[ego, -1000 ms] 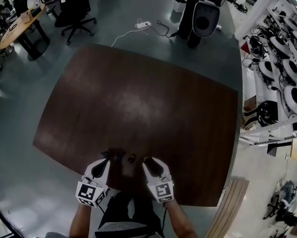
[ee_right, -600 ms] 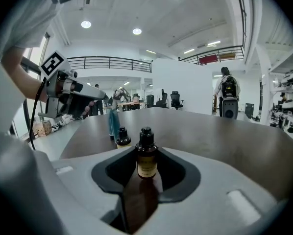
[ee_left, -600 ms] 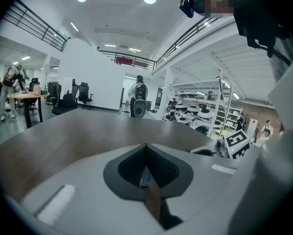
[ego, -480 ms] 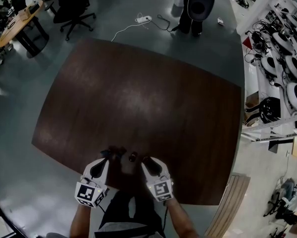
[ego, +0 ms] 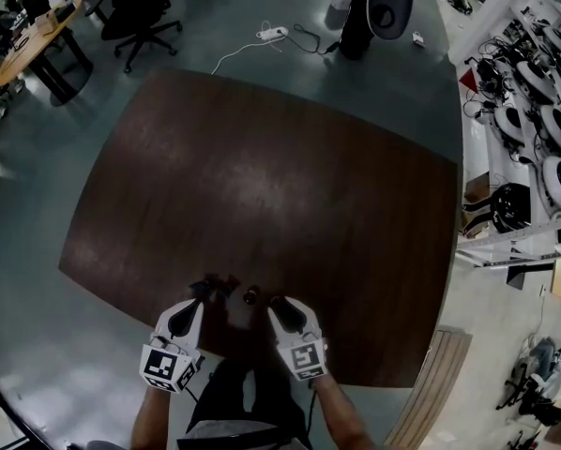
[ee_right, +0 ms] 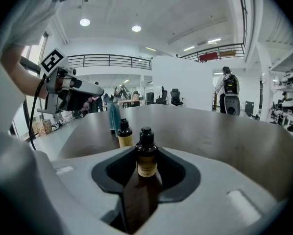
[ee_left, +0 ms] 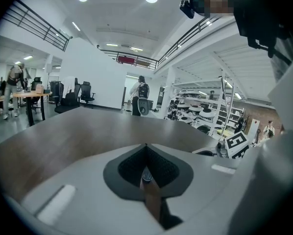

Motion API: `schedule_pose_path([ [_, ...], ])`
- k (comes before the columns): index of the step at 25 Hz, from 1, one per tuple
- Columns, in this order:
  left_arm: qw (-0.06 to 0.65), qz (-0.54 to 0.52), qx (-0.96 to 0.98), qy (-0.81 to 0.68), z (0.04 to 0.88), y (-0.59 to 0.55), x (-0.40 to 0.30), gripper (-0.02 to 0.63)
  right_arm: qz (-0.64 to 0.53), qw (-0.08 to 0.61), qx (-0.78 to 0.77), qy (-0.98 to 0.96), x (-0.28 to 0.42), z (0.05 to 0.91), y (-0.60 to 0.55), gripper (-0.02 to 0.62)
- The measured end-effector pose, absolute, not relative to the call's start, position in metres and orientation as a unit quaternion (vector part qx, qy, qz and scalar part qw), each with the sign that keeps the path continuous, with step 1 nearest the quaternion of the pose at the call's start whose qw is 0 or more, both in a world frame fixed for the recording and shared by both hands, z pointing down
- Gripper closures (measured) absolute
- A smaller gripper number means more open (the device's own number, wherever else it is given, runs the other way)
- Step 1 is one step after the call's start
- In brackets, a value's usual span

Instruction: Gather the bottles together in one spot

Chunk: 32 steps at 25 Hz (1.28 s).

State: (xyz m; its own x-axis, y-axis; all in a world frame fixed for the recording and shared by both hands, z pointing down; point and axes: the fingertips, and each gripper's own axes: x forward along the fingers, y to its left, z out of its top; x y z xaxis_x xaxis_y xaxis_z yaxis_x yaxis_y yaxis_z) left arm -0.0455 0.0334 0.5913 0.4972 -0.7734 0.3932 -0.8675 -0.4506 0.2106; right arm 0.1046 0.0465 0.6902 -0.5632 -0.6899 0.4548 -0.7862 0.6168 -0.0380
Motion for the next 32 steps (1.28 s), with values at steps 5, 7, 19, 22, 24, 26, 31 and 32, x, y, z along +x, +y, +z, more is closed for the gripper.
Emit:
schedule_pose_path([
  [5,0.195,0.123,0.843,-0.485,0.592,0.032,-0.044,0.606,0.111,0.195,0.427,-0.876,0.105,0.689,0.048,0.462],
  [7,0.195,0.123,0.844,-0.485,0.592,0.033,-0.044,0.606,0.107,0.186,0.431,-0.877,0.105,0.685,0.048,0.424],
  [19,0.195,0.120,0.842,-0.489,0.590,0.036,-0.046,0.606,0.112,0.167,0.448,-0.871,0.116,0.674,0.051,0.316],
  [22,0.193,0.117,0.843,-0.488,0.585,0.038,-0.046,0.606,0.111,0.153,0.458,-0.869,0.122,0.651,0.054,0.381],
  [24,0.192,0.114,0.844,-0.487,0.582,0.039,-0.045,0.606,0.108,0.154,0.470,-0.862,0.128,0.643,0.055,0.478],
  [26,0.192,0.113,0.847,-0.484,0.581,0.040,-0.042,0.606,0.112,0.151,0.483,-0.855,0.134,0.642,0.054,0.537],
  [31,0.186,0.108,0.857,-0.468,0.566,0.044,-0.030,0.606,0.116,0.132,0.507,-0.843,0.146,0.621,0.050,0.594],
  [32,0.184,0.108,0.859,-0.465,0.562,0.045,-0.027,0.606,0.116,0.132,0.511,-0.841,0.148,0.617,0.050,0.594],
])
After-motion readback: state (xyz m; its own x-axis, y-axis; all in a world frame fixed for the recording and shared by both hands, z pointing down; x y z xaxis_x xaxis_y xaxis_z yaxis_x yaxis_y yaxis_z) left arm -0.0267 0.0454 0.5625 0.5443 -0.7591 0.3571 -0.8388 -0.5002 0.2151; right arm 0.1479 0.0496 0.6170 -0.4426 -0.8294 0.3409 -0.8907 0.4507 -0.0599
